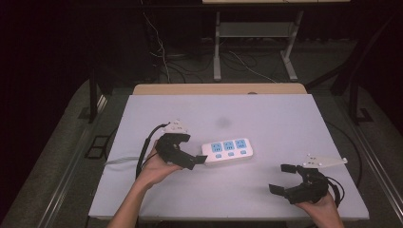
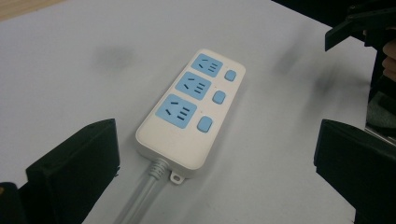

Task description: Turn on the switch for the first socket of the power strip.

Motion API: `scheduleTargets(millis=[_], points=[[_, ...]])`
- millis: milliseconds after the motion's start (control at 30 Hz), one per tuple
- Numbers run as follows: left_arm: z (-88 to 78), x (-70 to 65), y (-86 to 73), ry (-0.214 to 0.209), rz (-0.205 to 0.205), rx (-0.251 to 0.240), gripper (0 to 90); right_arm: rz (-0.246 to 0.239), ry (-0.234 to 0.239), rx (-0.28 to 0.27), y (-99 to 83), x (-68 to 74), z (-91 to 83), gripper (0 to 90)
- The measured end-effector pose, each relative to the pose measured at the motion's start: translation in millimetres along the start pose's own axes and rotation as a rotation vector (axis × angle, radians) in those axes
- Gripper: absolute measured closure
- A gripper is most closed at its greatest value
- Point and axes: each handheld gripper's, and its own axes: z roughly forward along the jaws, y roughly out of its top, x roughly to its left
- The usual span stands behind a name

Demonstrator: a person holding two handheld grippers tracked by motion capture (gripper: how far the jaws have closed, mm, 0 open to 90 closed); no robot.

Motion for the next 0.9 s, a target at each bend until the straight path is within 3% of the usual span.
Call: scheduleTargets(millis=[633, 900], points=[[24.0, 8.5, 11.6, 0.019, 0.01, 0.083, 0.2, -0.004, 0.003, 0.007, -0.5, -0.1, 0.8, 0.2], [35.6, 7.9, 14.6, 0.011, 0.036, 0.131, 0.7, -0.005, 0.004, 0.007, -0.9, 0.4, 0.3, 0.2]])
